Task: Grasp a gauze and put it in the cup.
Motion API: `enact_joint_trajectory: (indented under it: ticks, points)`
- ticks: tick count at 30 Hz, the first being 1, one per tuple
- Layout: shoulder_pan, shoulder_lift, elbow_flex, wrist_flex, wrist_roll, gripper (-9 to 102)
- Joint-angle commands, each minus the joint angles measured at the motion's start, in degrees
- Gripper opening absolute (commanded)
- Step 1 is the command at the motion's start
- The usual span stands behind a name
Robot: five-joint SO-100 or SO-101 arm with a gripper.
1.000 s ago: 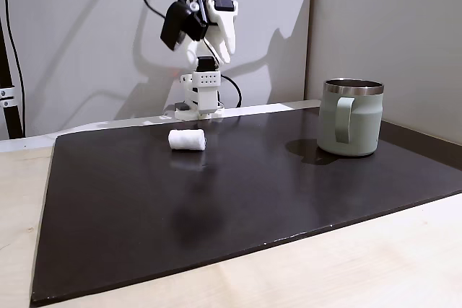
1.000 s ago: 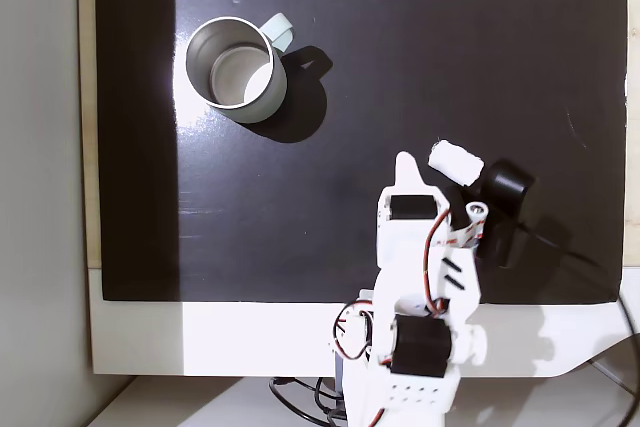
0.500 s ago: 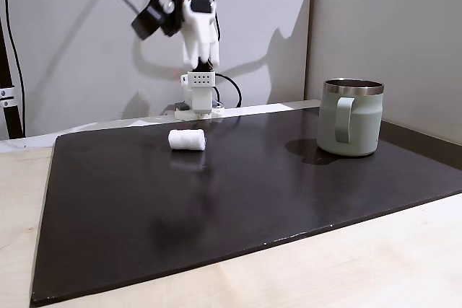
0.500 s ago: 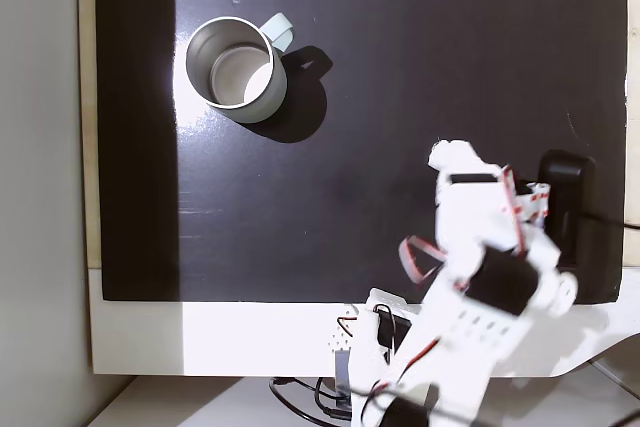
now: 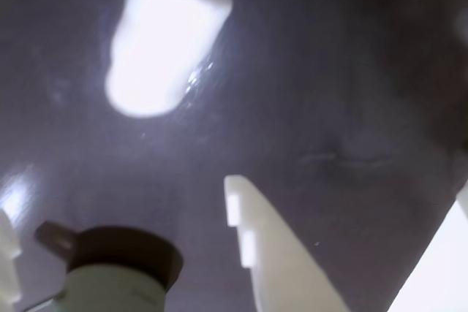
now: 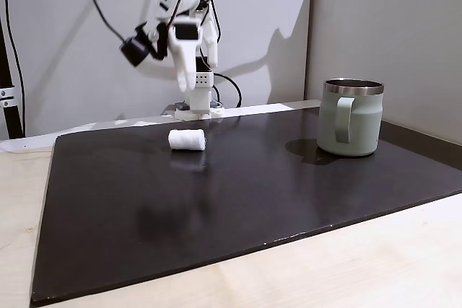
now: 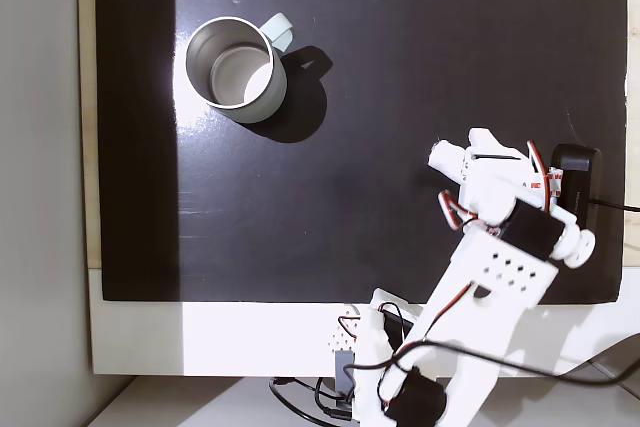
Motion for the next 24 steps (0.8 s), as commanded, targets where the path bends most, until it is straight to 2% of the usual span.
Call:
enact_joint_trajectory:
  ticks: [1, 6, 24]
  points:
    - [1.1, 0.7, 3.0, -2.8, -1.4, 32]
    - [2.9, 1.4, 9.1, -8.0, -3.5, 32]
    - [3.2, -14.9, 9.8, -17.5, -1.8, 33]
